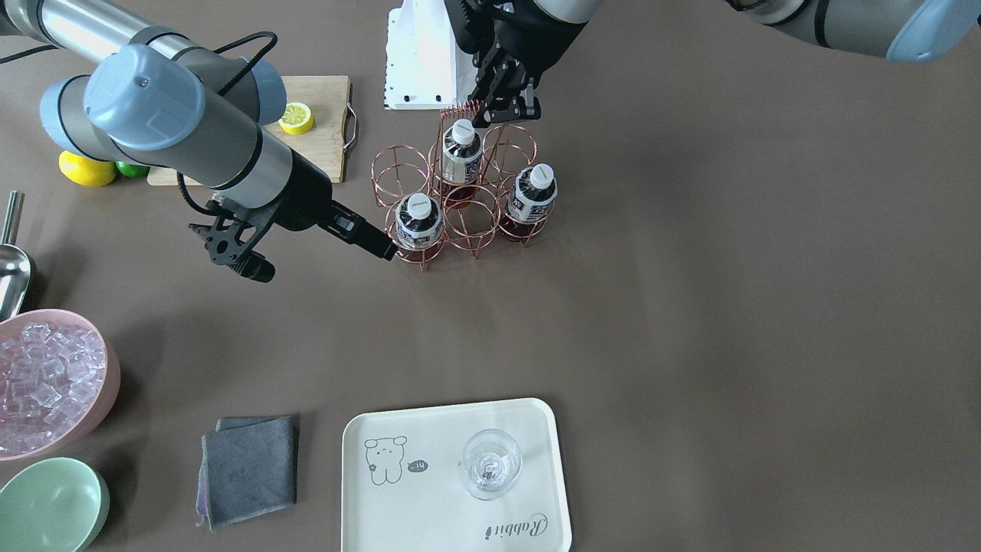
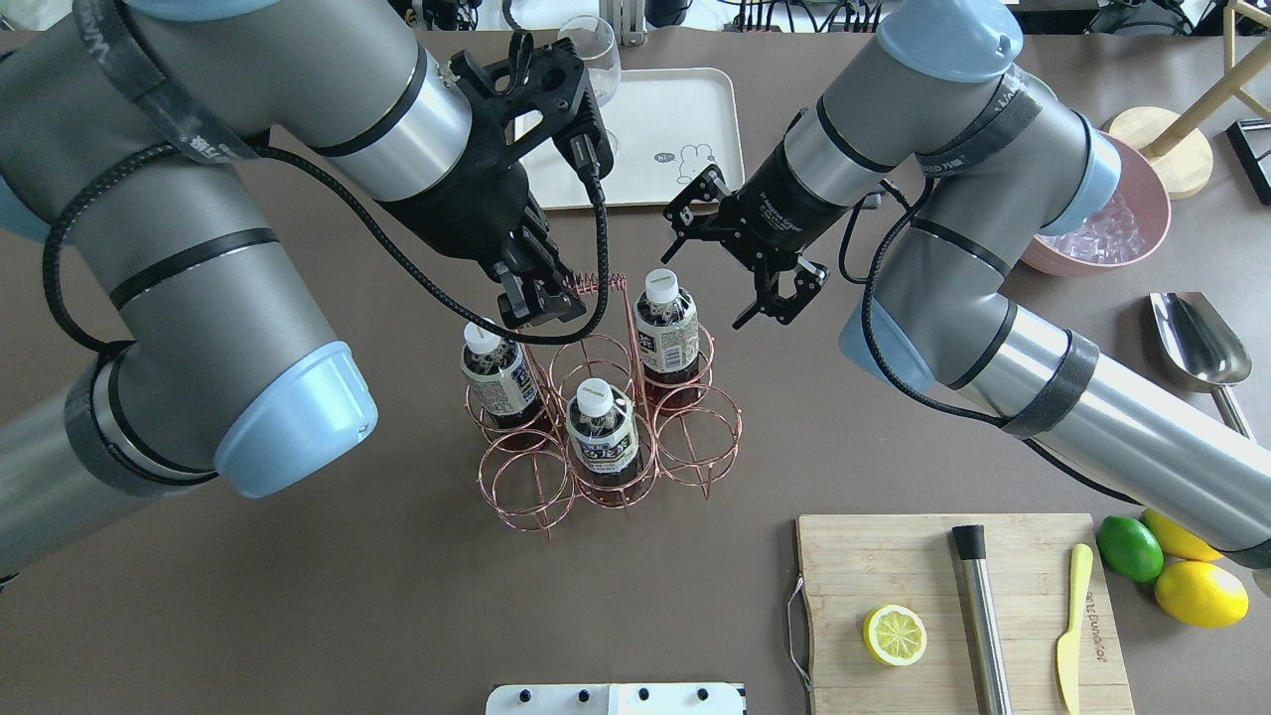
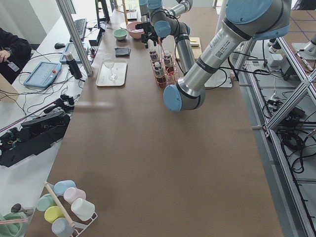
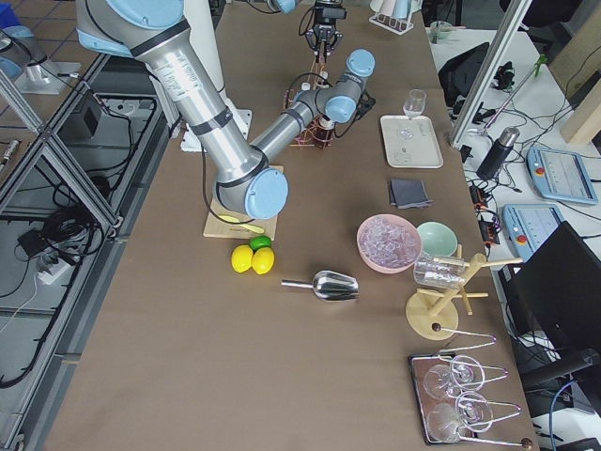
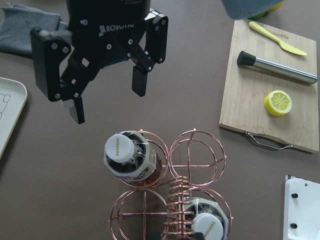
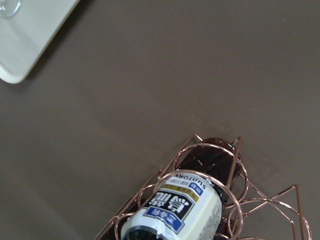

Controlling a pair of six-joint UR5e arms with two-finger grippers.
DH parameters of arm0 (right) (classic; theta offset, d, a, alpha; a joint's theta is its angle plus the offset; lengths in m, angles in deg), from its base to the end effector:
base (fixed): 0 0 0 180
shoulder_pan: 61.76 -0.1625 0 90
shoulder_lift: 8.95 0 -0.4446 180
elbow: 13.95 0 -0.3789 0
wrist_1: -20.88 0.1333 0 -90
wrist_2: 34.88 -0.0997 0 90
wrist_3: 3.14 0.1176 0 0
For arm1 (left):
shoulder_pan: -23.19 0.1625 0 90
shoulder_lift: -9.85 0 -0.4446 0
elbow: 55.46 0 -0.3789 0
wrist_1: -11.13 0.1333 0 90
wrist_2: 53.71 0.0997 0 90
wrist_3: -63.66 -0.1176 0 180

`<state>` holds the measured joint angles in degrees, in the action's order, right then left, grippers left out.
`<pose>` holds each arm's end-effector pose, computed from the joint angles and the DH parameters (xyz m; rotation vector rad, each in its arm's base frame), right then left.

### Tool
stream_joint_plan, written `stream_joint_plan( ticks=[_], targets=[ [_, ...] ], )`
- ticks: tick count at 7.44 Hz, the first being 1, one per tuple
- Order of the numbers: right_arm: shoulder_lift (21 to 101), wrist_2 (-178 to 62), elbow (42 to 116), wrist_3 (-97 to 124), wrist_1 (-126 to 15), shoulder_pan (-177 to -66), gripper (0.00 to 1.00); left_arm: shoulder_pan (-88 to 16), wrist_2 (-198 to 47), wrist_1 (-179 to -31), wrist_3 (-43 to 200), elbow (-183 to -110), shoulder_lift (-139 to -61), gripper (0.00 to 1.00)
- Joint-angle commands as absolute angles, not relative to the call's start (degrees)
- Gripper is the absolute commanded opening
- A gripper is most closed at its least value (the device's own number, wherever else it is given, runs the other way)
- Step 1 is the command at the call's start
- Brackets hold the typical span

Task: Take tea from basket to plate

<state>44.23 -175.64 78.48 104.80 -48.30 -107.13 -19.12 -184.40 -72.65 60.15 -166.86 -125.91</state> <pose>-0.4435 -0.5094 0.2294 -0.5476 -1.1401 0.4927 0.3996 -0.4404 0.0797 0.7441 1.0359 1.1533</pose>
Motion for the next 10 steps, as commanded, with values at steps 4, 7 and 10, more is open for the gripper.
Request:
stream_joint_plan(
  ticks=[4, 7, 10],
  targets=[
    [43.8, -181.6, 78.6, 105.4, -48.7, -108.4, 0.84, -20.9, -184.5, -72.6, 60.3, -167.0, -125.7, 0.0],
    [39.6, -179.9, 74.9, 105.4, -48.8, -109.6, 0.84, -21.4, -186.0, -72.6, 60.2, -166.8, -125.7, 0.0],
    [37.4, -178.7, 72.7, 106.1, -48.6, -109.6, 0.85, -21.3, -186.0, -72.6, 60.1, -166.6, -125.7, 0.0]
  ],
)
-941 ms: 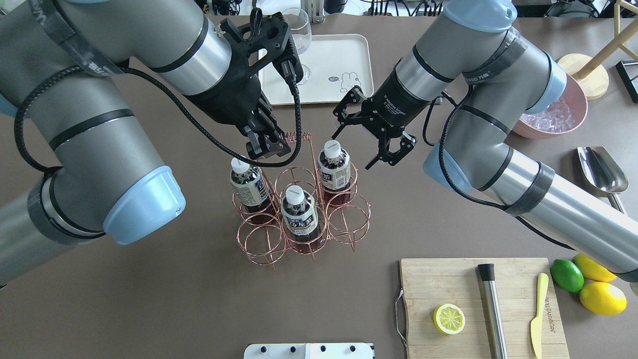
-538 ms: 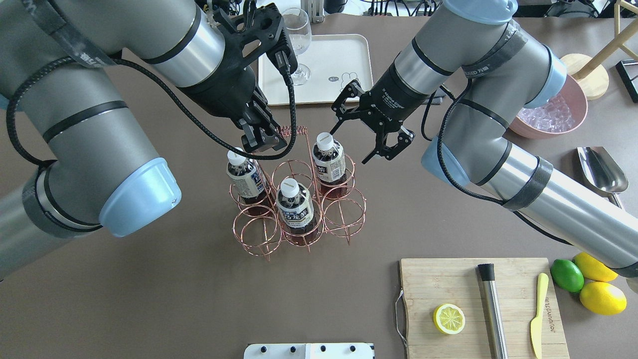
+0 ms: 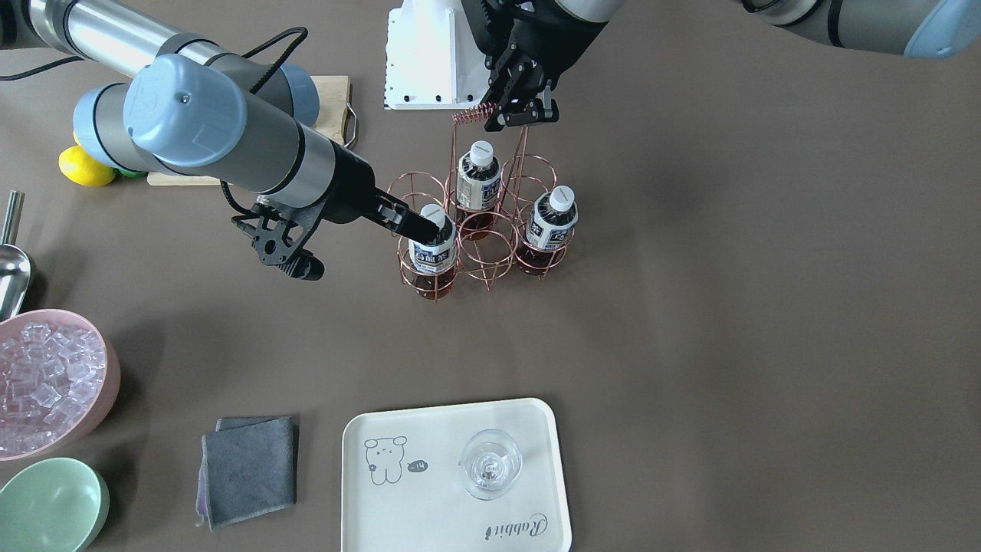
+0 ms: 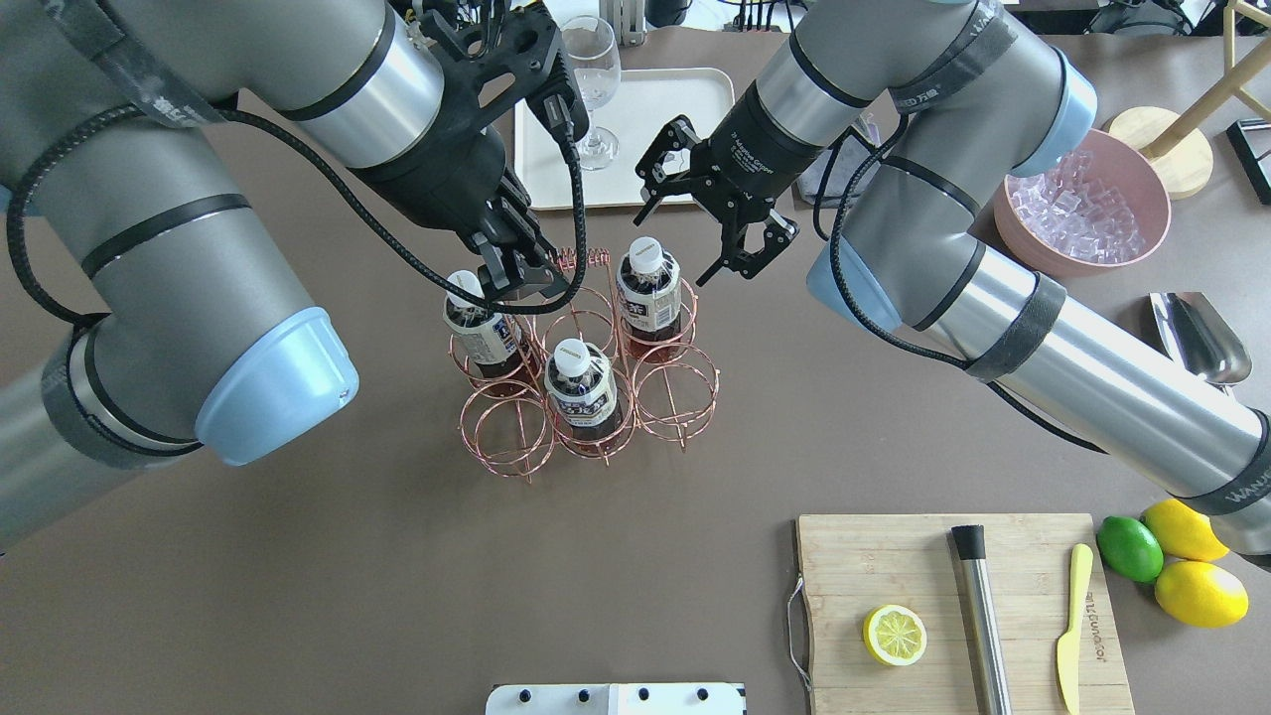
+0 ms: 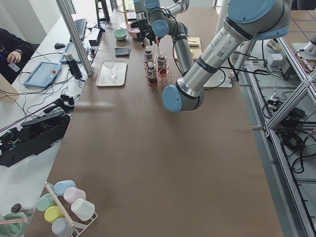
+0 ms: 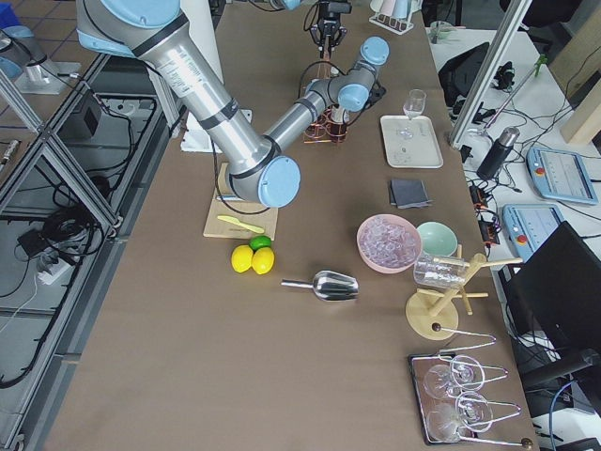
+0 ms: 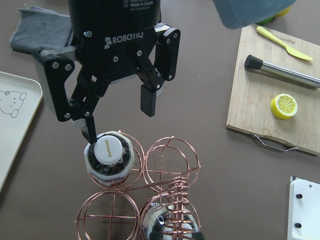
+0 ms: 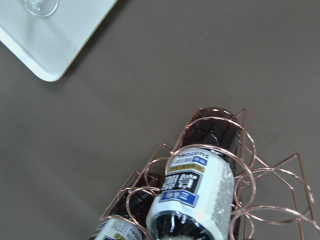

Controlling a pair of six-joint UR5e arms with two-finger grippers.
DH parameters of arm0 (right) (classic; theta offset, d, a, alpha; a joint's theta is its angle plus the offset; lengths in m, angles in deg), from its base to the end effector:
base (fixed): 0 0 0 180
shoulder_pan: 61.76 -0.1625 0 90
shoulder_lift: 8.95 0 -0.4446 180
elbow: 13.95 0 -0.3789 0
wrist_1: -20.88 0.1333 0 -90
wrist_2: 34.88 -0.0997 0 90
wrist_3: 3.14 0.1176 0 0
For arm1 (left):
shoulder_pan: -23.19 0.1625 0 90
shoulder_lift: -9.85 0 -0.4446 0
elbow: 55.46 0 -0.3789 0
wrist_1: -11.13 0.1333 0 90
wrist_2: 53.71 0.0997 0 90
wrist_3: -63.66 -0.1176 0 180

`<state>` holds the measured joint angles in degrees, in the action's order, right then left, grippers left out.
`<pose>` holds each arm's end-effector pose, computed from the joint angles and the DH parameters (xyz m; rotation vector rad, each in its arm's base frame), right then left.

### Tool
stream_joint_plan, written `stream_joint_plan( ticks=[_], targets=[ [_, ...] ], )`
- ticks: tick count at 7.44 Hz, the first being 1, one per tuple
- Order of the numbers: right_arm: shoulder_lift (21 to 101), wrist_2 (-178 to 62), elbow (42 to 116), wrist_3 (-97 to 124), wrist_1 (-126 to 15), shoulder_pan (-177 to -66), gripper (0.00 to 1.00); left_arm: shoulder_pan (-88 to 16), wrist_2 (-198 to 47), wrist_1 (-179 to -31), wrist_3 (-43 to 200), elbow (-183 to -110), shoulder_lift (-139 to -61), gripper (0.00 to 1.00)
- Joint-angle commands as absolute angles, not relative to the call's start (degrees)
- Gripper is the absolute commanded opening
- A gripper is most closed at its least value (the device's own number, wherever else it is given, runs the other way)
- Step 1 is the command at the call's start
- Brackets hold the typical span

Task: Take tea from basket to plate

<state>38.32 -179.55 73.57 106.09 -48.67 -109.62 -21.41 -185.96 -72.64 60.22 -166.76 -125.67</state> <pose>-0.4413 -0.5434 0.1906 -0.5927 -1.1571 0.4999 0.3828 -0.4537 0.0816 0.7426 1.0394 1.1288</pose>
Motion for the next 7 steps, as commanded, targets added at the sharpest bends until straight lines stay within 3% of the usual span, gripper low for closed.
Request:
stream_joint_plan(
  ticks=[1, 5, 6, 7],
  targets=[
    [37.4, -178.6, 72.7, 106.0, -48.6, -109.4, 0.84, -21.2, -186.0, -72.6, 60.1, -166.6, -125.7, 0.0],
    [37.3, -179.0, 73.0, 106.5, -48.3, -107.0, 0.67, -21.0, -186.0, -72.6, 60.1, -166.6, -125.6, 0.0],
    [37.3, -179.0, 72.9, 106.5, -48.1, -106.7, 0.56, -20.9, -186.0, -72.7, 59.9, -166.6, -125.3, 0.0],
    [37.3, -179.1, 73.1, 106.5, -48.1, -106.7, 0.31, -21.0, -186.0, -72.7, 59.8, -166.5, -125.2, 0.0]
  ],
)
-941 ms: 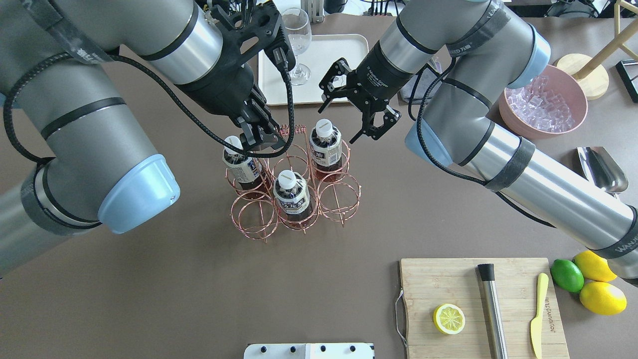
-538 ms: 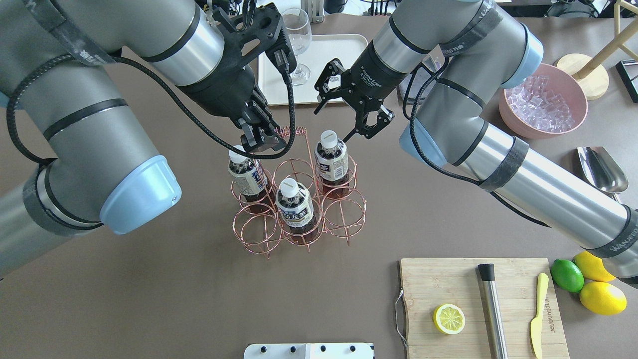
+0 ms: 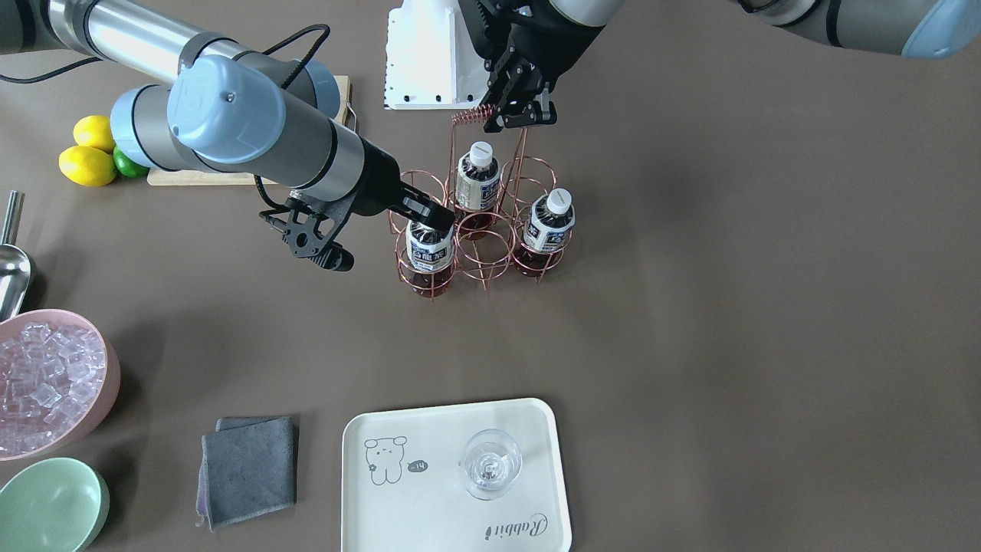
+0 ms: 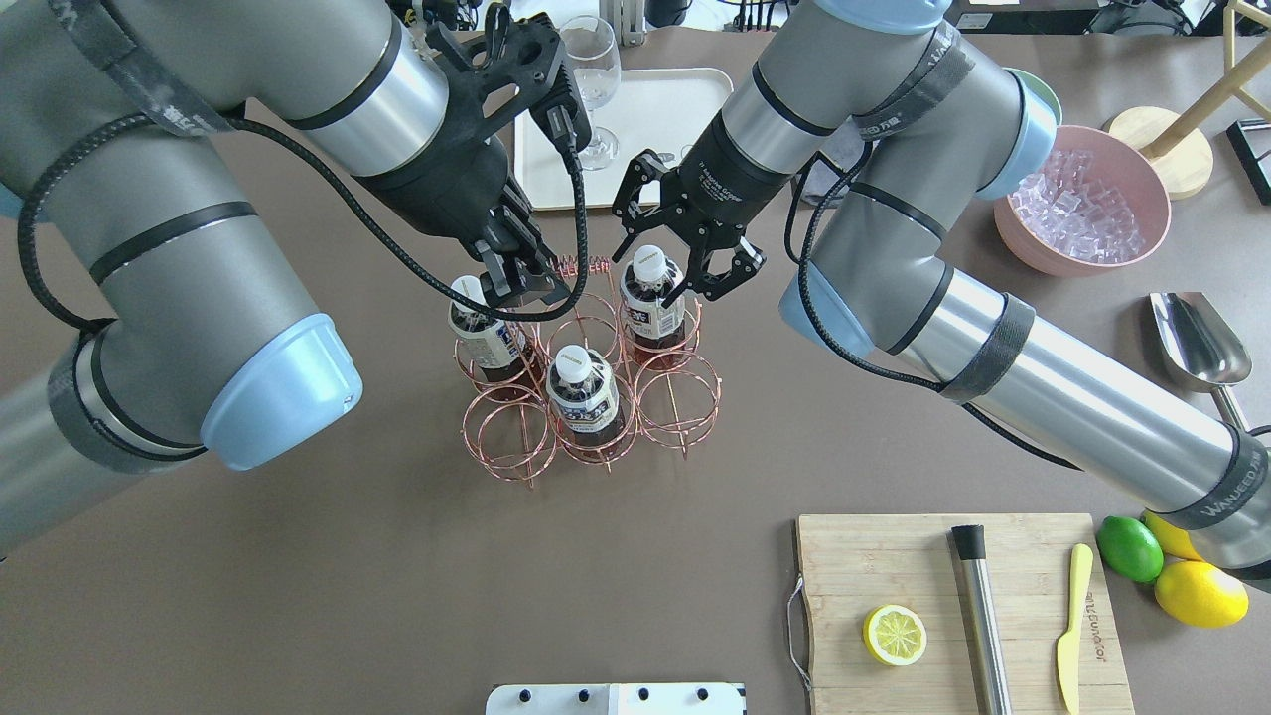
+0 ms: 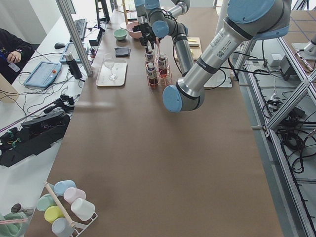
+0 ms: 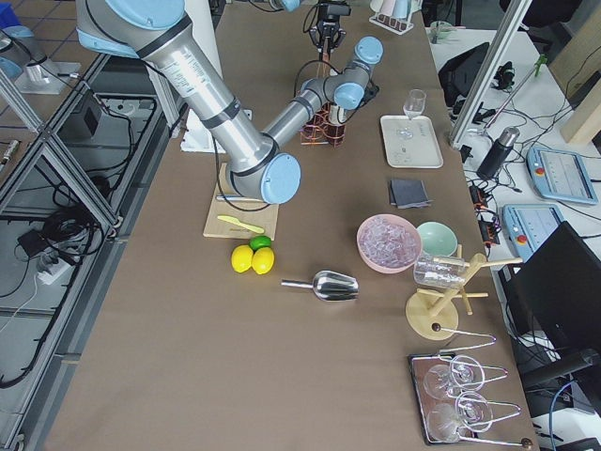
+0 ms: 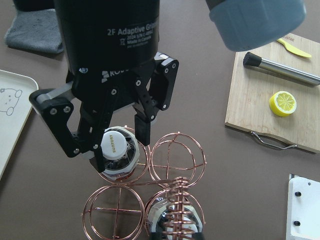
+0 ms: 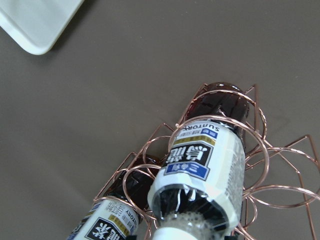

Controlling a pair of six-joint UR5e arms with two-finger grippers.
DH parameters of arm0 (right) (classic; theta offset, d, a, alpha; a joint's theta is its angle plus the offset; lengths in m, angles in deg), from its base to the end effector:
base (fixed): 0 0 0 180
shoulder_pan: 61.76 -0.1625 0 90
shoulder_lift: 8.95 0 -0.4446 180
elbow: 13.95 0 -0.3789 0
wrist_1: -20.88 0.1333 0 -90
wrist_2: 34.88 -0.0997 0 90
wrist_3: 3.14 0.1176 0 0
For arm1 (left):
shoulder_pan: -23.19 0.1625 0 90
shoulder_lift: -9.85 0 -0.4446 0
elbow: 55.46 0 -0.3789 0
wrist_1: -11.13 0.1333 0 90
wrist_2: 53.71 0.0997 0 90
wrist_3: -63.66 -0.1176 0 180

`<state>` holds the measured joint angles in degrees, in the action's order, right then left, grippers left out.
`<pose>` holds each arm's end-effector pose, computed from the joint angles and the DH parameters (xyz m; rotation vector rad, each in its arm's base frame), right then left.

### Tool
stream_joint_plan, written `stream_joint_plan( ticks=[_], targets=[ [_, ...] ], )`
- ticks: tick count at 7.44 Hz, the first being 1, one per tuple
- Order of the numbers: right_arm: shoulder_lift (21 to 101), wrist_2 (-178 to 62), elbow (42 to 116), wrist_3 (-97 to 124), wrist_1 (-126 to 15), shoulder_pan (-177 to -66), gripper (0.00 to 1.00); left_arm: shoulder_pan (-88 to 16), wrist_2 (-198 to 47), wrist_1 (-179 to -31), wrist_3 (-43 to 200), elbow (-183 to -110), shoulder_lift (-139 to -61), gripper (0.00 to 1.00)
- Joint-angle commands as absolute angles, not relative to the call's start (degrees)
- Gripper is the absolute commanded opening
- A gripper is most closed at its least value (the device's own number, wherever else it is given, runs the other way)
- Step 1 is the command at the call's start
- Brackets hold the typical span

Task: Take tea from basket to plate

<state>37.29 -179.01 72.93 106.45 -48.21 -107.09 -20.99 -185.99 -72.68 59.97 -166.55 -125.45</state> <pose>-0.4673 -0.5267 0.1820 -0.6064 -1.1521 0.4645 0.3874 -0.4520 0.0848 0.7348 1.0405 1.1376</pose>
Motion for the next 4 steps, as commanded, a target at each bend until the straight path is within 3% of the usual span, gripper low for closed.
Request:
stream_joint_plan(
  ticks=[1, 3, 4],
  targets=[
    [37.3, -179.2, 73.2, 106.4, -48.1, -106.9, 0.04, -21.0, -186.0, -72.7, 59.7, -166.1, -125.2, 0.0],
    [37.5, -179.1, 73.3, 106.4, -48.5, -107.2, 0.0, -21.0, -186.0, -72.8, 59.6, -165.9, -125.2, 0.0],
    [37.8, -178.8, 73.3, 106.3, -48.2, -107.2, 0.41, -21.0, -186.1, -72.8, 59.6, -165.9, -125.2, 0.0]
  ],
)
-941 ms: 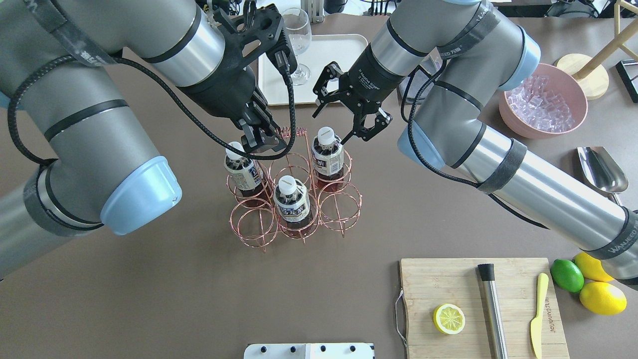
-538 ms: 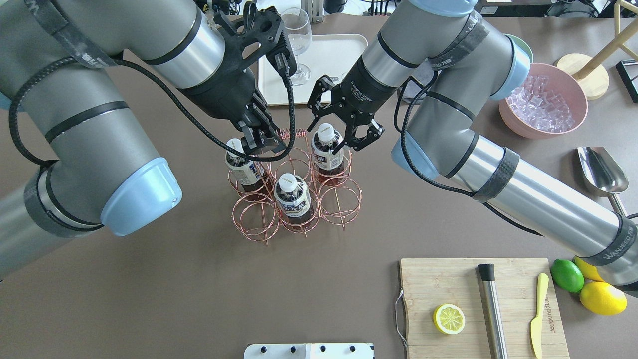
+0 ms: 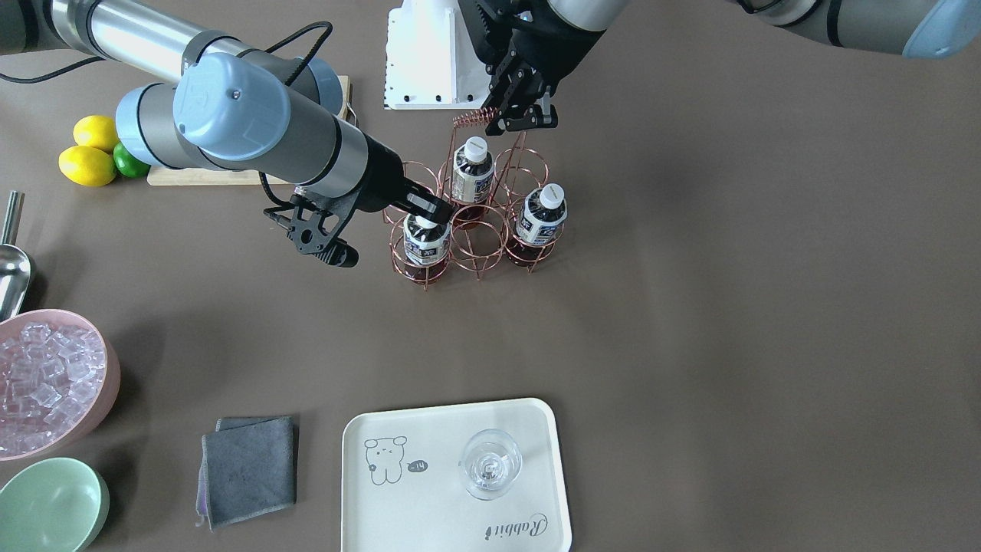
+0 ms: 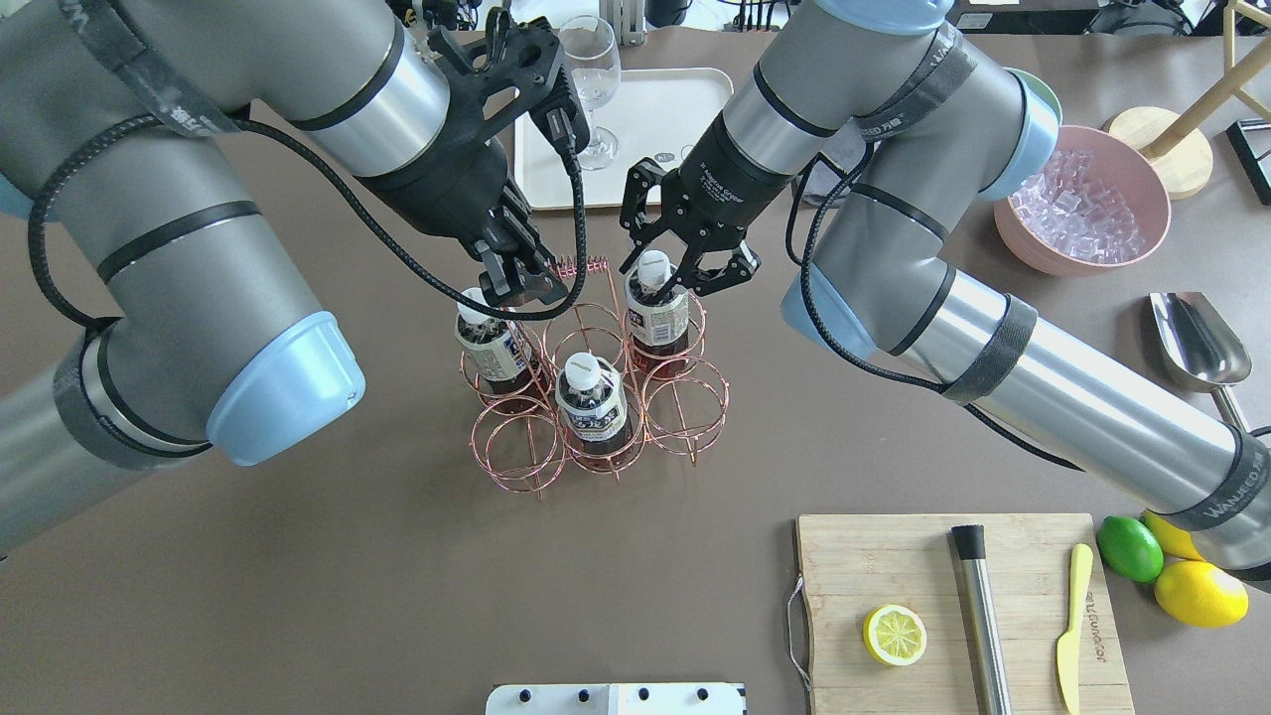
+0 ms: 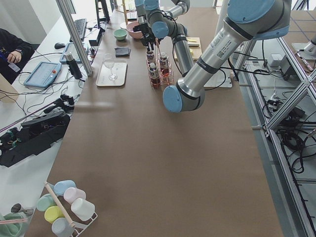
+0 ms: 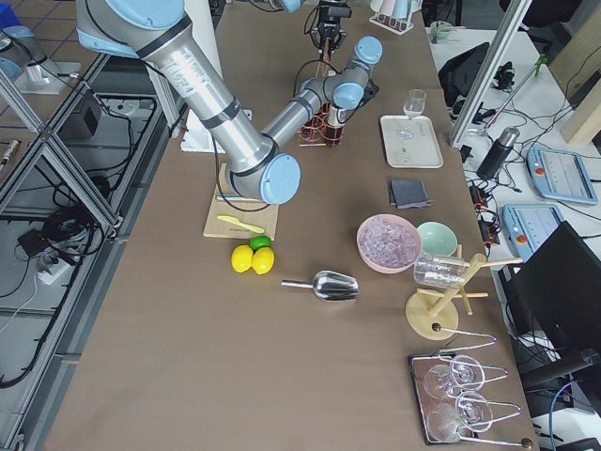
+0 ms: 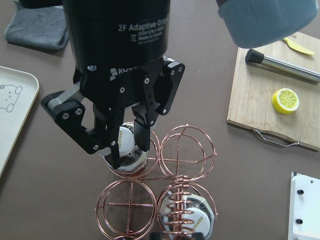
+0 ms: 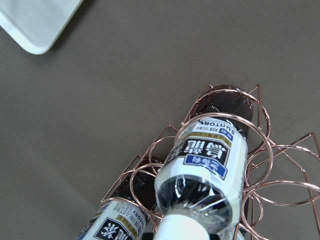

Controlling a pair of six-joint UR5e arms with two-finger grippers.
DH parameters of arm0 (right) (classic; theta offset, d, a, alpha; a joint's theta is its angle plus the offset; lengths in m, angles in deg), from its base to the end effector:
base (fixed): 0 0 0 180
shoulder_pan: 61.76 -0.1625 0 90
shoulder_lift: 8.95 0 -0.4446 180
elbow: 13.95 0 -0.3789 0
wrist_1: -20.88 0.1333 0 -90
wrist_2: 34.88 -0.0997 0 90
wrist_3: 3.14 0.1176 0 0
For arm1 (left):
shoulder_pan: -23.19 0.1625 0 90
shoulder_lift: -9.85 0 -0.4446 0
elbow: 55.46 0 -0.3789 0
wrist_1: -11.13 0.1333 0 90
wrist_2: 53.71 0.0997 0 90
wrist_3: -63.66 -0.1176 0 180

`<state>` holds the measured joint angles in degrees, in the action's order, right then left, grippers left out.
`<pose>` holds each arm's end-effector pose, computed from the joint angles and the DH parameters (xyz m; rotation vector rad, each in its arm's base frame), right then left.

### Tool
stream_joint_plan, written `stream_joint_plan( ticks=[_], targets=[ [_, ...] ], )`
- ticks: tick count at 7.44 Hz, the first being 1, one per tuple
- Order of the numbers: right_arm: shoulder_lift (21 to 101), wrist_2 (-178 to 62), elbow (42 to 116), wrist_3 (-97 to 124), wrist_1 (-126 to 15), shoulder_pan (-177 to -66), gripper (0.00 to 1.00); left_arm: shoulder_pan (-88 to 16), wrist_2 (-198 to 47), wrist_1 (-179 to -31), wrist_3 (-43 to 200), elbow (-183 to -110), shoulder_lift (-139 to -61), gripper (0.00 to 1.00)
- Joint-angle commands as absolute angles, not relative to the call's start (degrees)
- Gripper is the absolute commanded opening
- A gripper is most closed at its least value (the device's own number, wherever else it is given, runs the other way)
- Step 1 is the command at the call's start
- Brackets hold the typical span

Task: Take tea from basket to plate

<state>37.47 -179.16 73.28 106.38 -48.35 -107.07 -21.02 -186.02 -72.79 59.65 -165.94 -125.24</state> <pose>-0.4662 -0.5250 0.1819 -0.6079 -1.1526 0.4612 0.3903 -0.4552 0.0897 0.7256 1.0361 1.1394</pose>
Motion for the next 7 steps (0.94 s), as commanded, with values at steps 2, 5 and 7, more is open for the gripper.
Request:
stream_joint_plan(
  ticks=[2, 5, 7],
  targets=[
    [37.9, -178.7, 73.3, 106.3, -48.2, -107.5, 0.56, -21.0, -186.1, -72.8, 59.6, -165.9, -125.2, 0.0],
    [37.9, -178.7, 73.4, 106.4, -48.2, -107.5, 0.14, -21.0, -186.1, -72.8, 59.6, -165.9, -125.2, 0.0],
    [38.0, -179.5, 74.7, 106.4, -48.7, -108.8, 0.0, -21.0, -186.1, -72.8, 59.6, -165.8, -125.1, 0.0]
  ],
)
